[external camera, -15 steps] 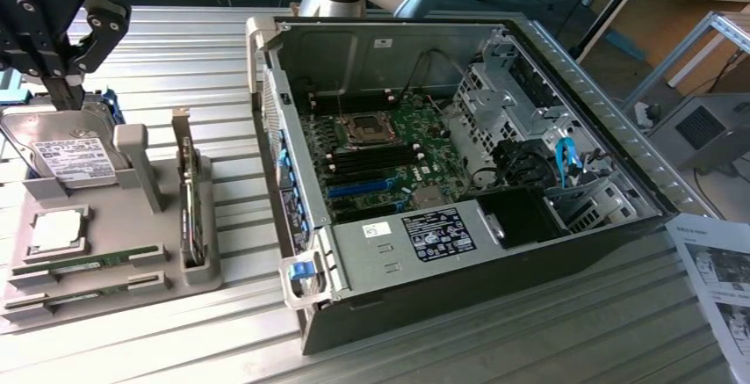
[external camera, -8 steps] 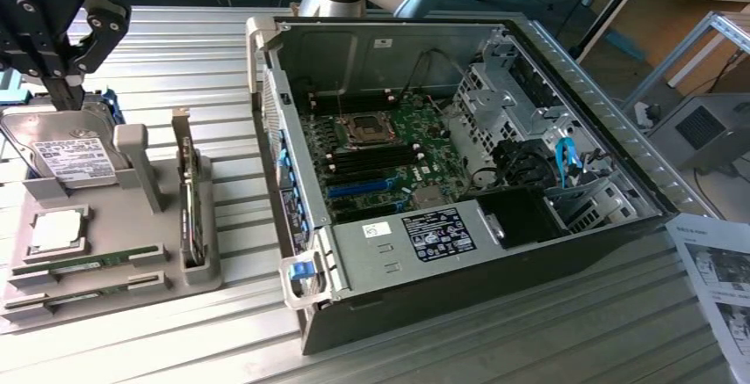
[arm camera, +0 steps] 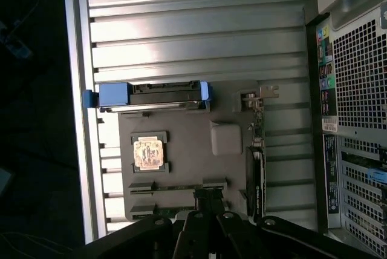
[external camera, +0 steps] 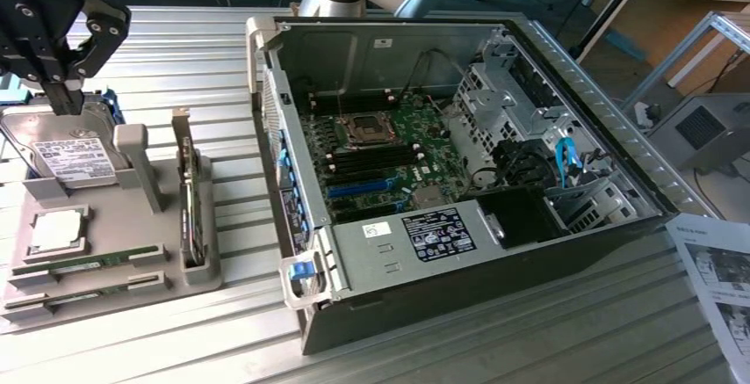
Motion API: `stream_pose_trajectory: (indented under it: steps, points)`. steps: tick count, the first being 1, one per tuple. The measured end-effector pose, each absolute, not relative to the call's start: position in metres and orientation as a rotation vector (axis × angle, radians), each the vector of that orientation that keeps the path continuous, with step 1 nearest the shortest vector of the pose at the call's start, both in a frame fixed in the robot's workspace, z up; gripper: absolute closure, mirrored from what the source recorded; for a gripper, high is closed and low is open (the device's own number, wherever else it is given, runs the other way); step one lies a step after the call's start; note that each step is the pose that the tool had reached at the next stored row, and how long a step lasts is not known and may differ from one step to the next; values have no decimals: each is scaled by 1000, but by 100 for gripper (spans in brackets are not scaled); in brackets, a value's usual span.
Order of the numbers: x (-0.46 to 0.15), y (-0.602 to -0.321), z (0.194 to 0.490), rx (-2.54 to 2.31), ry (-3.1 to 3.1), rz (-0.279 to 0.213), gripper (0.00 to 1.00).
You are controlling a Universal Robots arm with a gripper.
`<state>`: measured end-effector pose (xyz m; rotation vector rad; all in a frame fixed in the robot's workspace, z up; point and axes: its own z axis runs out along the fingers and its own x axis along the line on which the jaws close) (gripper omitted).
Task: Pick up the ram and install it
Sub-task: 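Reach for the ram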
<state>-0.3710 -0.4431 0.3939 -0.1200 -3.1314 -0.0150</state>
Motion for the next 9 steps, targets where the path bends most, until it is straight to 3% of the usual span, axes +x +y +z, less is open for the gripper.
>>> stream_pose_trajectory:
  steps: [9]
  points:
    - [-371,-445,394,-120,-3131,-15,89]
